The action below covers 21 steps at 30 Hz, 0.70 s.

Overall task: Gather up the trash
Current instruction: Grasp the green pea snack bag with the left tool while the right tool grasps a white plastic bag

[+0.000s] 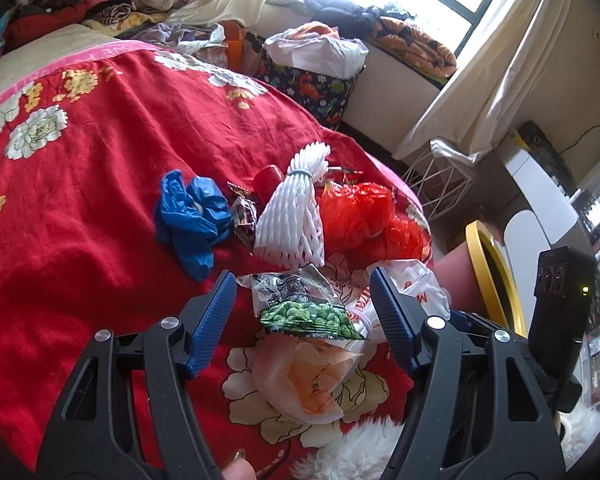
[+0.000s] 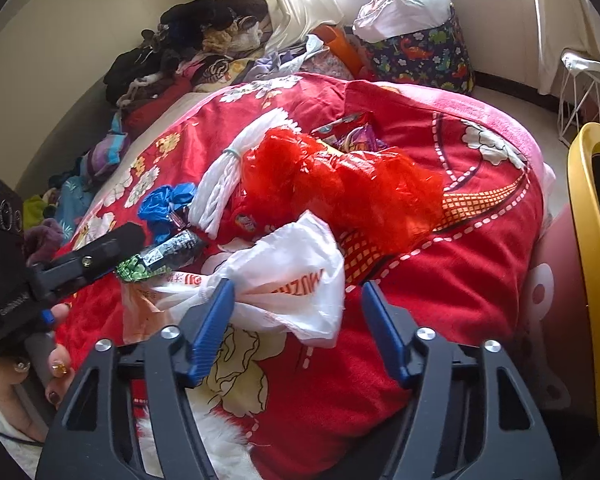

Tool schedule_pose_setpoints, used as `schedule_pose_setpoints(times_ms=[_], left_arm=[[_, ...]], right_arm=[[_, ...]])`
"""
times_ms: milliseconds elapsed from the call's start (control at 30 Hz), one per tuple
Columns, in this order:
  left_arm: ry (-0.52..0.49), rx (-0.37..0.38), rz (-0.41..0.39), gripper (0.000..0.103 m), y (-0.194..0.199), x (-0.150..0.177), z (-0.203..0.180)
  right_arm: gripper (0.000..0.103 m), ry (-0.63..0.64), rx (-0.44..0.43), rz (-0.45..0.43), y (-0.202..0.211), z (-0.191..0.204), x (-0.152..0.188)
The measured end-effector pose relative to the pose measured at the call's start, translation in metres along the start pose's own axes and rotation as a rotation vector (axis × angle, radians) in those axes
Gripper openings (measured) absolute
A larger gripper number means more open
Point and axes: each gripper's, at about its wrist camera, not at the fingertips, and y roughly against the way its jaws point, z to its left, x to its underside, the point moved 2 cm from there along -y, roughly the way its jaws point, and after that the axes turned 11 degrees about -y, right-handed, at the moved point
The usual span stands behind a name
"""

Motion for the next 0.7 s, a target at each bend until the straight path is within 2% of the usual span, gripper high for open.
schedule_pose_setpoints(times_ms=[100,233,333,467,600,700], left_arm=[[-0.021,-0.009,0.015,0.054,-0.004,0.0,-0.004],[-0.04,-0.029,0.047,0.042,-0.01,0.003,-0.006],[-0.031,-0.037,0.066,0.037,-0.012,0.006,-0.004],[-0.022,-0.038,0.059,0.034,-0.009,0.007,-0.002],[-0.009,-0.02,0.02,0.033,0.002,0.002,-0.002],[-0.005,-0.011,-0.006,0.033,0.009,-0.003,-0.004]], right_arm=[[0.054,0.009,-0.009,0.003,0.0,0.002,0.001],[0.052,0.009,-0.01,0.003,0.0,0.004,0.001],[0.05,0.007,-0.012,0.003,0.001,0.004,0.003],[0.044,0.011,-0.014,0.001,0.002,0.004,0.003],[0.029,0.025,-0.021,-0.01,0.007,0.006,0.003],[0.025,0.028,-0.038,-0.021,0.014,0.006,0.002]])
